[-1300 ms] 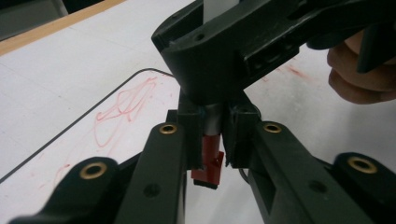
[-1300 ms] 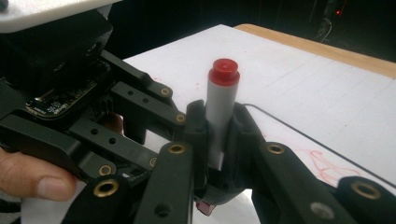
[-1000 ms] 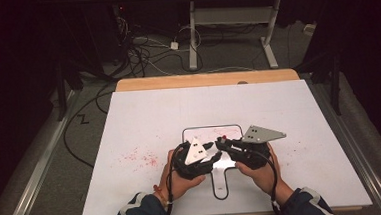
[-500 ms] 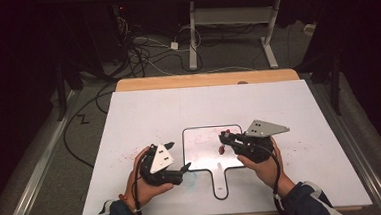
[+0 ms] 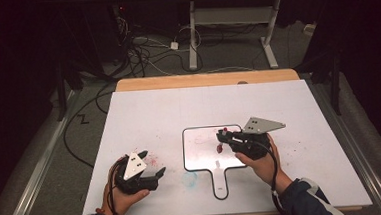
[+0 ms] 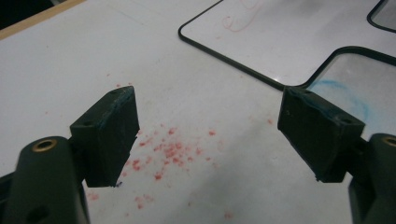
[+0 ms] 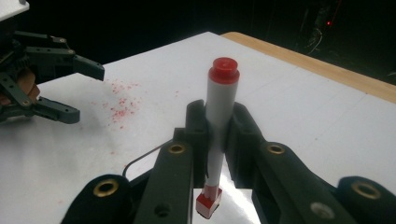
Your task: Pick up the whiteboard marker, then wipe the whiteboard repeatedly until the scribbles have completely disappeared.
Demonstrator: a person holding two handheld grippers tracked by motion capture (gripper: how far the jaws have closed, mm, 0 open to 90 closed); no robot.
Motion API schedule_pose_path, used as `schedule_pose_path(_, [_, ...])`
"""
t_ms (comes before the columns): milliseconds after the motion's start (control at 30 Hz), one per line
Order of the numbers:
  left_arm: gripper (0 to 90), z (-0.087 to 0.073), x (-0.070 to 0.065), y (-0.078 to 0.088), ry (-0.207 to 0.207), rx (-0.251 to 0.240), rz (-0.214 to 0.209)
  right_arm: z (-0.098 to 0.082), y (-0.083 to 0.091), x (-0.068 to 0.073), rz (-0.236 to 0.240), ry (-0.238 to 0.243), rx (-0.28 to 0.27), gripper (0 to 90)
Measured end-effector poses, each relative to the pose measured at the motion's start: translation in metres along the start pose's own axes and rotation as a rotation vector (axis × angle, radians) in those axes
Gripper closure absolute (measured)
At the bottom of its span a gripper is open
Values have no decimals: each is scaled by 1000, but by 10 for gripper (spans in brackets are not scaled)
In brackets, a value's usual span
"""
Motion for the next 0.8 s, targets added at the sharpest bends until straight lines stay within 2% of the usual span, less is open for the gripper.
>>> schedule_pose_path(100, [194, -4, 1, -2, 15, 17, -6, 0, -4, 0, 6, -1, 3, 812])
schedule_pose_path(300, [194, -7, -2, -5, -4, 46, 10, 5, -16, 0, 14, 14, 4, 812])
schedule_pose_path(400, [194, -7, -1, -5, 5, 46, 7, 10, -25, -2, 12, 13, 2, 813])
schedule_pose_path(533, [194, -9, -1, -5, 6, 52, 6, 16, -41, -6, 11, 17, 17, 812])
schedule_pose_path(700, [194, -11, -2, -5, 4, 59, 9, 26, -68, -9, 8, 48, 59, 813])
schedule_pose_path(733, [194, -10, -2, -4, 4, 58, 7, 31, -78, -10, 12, 46, 70, 813])
schedule_pose_path(800, [194, -9, -3, -3, -5, 52, 4, 33, -83, -10, 8, 49, 78, 813])
Point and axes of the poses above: each handheld gripper's, and its own axes: y roughly backward along the jaws, z roughly out of its top, x roughly to its left, the point moved 5 cm from there along -y, roughly forward along the jaws, and after that the axes turned 14 degrees about x, right-handed, at the moved point
